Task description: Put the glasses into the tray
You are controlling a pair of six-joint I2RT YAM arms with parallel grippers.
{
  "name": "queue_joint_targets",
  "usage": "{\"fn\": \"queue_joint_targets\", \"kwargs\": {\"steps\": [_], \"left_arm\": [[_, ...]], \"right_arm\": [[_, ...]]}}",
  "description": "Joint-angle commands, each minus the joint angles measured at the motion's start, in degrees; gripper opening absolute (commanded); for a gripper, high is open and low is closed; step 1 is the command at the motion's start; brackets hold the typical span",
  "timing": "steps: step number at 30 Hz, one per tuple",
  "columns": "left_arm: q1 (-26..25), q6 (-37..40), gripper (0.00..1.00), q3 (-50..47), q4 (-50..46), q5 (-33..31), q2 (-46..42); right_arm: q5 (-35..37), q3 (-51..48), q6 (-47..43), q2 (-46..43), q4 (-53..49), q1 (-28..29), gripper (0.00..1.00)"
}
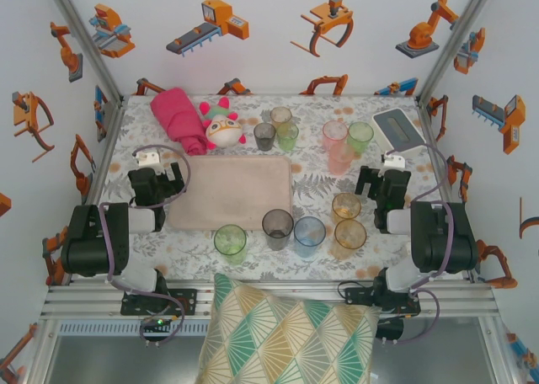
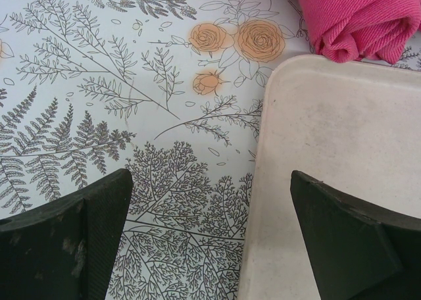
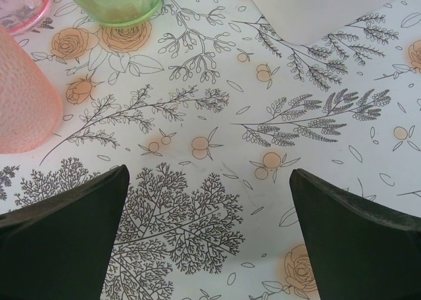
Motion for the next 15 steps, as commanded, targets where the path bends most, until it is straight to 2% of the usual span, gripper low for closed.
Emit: {"fn": "queue_joint_targets", "kwargs": {"steps": [1,15], "left_arm": [[-0.08,1.06,0.97,1.14,0.09,-0.71,0.15],[-0.20,1.08,0.97,1.05,0.23,-0.79,-0.01]], "right_arm": [[0.87,1.26,0.06,-0.20,2.31,0.15,0.99],[1.64,1.27,0.30,-0.29,2.14,0.15,0.99]]}}
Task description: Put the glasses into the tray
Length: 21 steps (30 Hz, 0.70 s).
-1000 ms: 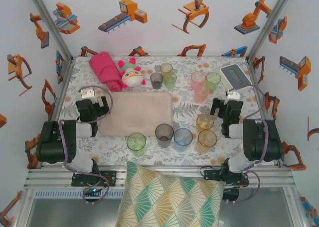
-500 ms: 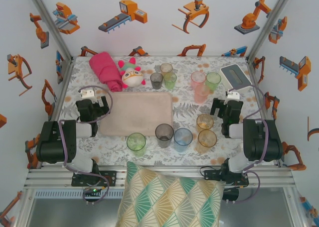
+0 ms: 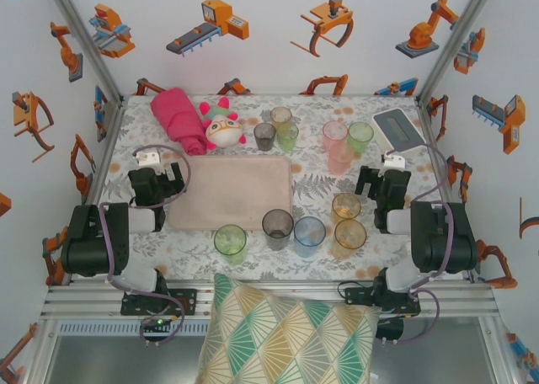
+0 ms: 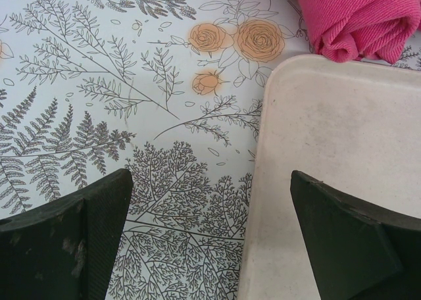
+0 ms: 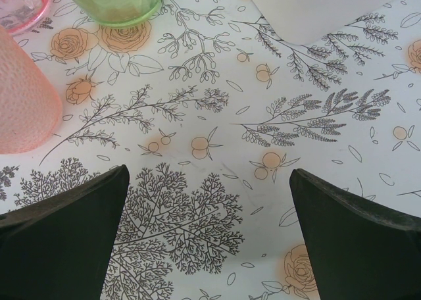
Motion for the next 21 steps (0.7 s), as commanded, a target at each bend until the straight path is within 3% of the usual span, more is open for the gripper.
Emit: {"fn": "queue_joint_targets", "kwargs": {"steps": [1,11,21], "left_arm": [[-0.21,0.90,0.97,1.07,0.18,-0.73,0.06],[-0.18,0.14,0.97,1.79,-5.66,-3.20,-5.27],[-0.13,2.48,0.97,5.64,-15.72,2.41,-8.37]], "right_arm": [[2.01,1.18,0.40,-0.33,2.14,0.17,0.99],[5.87,0.04,1.75,-2.40,2.81,0.16,0.99],[9.75,-0.51,2.86,-13.91,-5.90,0.15,0.99]]}}
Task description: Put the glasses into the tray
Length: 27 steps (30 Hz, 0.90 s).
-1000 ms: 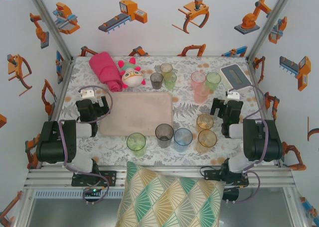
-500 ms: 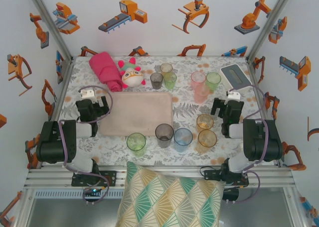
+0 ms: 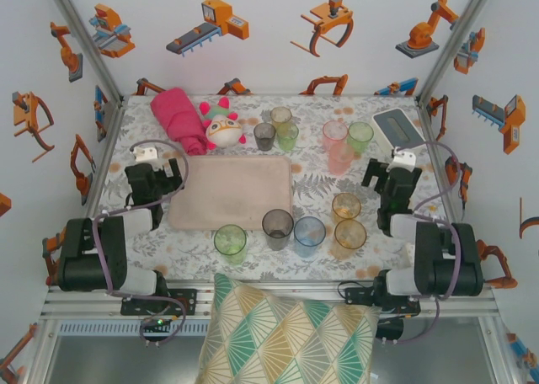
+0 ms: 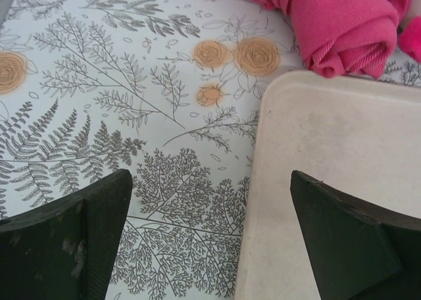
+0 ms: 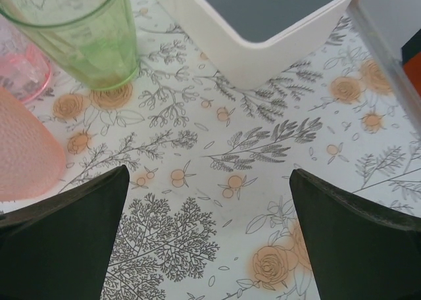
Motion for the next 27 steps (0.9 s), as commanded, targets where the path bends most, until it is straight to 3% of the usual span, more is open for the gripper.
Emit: {"fn": "queue_joint_targets", "kwargs": {"steps": [1,5,10,14,21,27], "left_arm": [[-0.12,2.09,0.97,3.65,-7.27,3.09,-2.05],[-0.11,4.03,0.97,4.33,-9.61,4.09,-2.33],[-0.10,4.19,0.97,5.09,-14.38,4.91,-5.06],[-0.21,3.82,0.97,11.02,-26.52,5.32,-6.82],[-0.30,2.30,0.97,21.98,-45.27,6.82,-8.00],[-0.61,1.91,0.97,33.10,-61.89,8.93,-8.08]], "right_arm": [[3.74,-0.32,1.33,-4.58,-3.68,0.15,0.99],[9.91,2.95,1.22,-9.61,-14.49,0.24,0.99],[12.45,6.31,0.97,-14.70,-23.87,0.24,0.99],[13.36,11.72,4.53,-18.21,-36.41,0.23,0.99],[12.11,18.70,9.97,-22.97,-51.66,0.29,0.99],[4.62,23.92,12.27,-24.17,-61.22,0.26,0.99]]}}
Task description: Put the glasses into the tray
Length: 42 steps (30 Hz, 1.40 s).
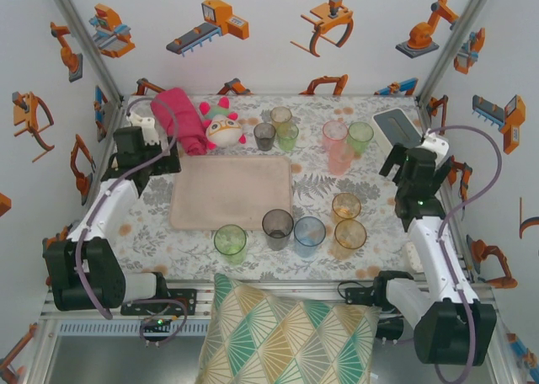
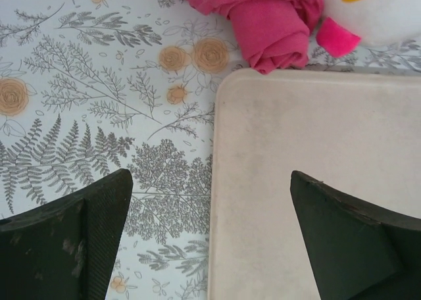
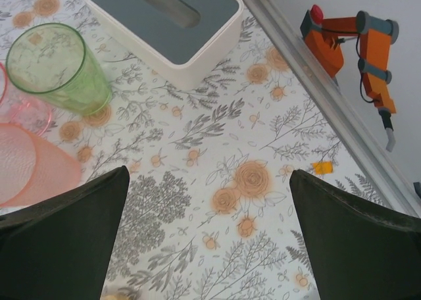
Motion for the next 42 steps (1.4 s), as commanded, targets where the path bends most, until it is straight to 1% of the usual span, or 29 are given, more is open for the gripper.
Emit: {"fn": "queue_joint_targets", "kwargs": {"steps": [1,7,11,14,19,21,25,29,33,40,42], "left_arm": [[-0.59,-0.36,0.97,6.21,-15.68,2.62,-1.51],[-0.75,1.78,0.97,12.02,-25.62,5.77,-3.41],[-0.93,3.96,0.97,15.64,-31.21,8.78,-4.61],[-1.11,6.78,0.97,19.43,-35.93,12.66,-4.77],[-2.14,13.12,0.97,24.97,-43.30,20.20,-5.26],[-3.55,16.43,0.97,26.55,-46.39,21.81,-5.50],[-7.36,21.10,0.97,27.59,-51.07,22.11,-6.64],[-10.81,21.96,0.97,25.88,-51.80,21.14,-8.57],[-12.74,19.86,0.97,25.61,-51.74,20.31,-8.38],[-17.30,17.17,0.97,26.60,-52.27,19.08,-6.87],[-17.98,16.42,0.97,26.85,-51.78,19.00,-6.61]], "right_arm": [[-4.44,4.33,2.92,-0.65,-9.84,0.24,0.99],[-5.84,5.54,3.03,-3.15,-13.86,0.24,0.99],[-8.60,6.38,3.79,-4.66,-16.00,0.25,0.99],[-9.81,8.31,4.62,-4.49,-18.62,0.25,0.99],[-14.29,13.39,5.24,-2.96,-23.71,0.36,0.99],[-16.39,16.08,5.46,-2.34,-26.17,0.50,0.99],[-20.18,20.67,5.22,-1.55,-29.32,2.09,0.99],[-19.66,27.06,4.81,0.46,-33.50,7.33,0.99],[-13.83,31.37,4.36,1.38,-36.30,15.17,0.99],[-11.59,35.53,5.50,4.02,-38.53,22.77,0.99],[-11.96,36.03,5.88,4.29,-38.60,24.13,0.99]]}}
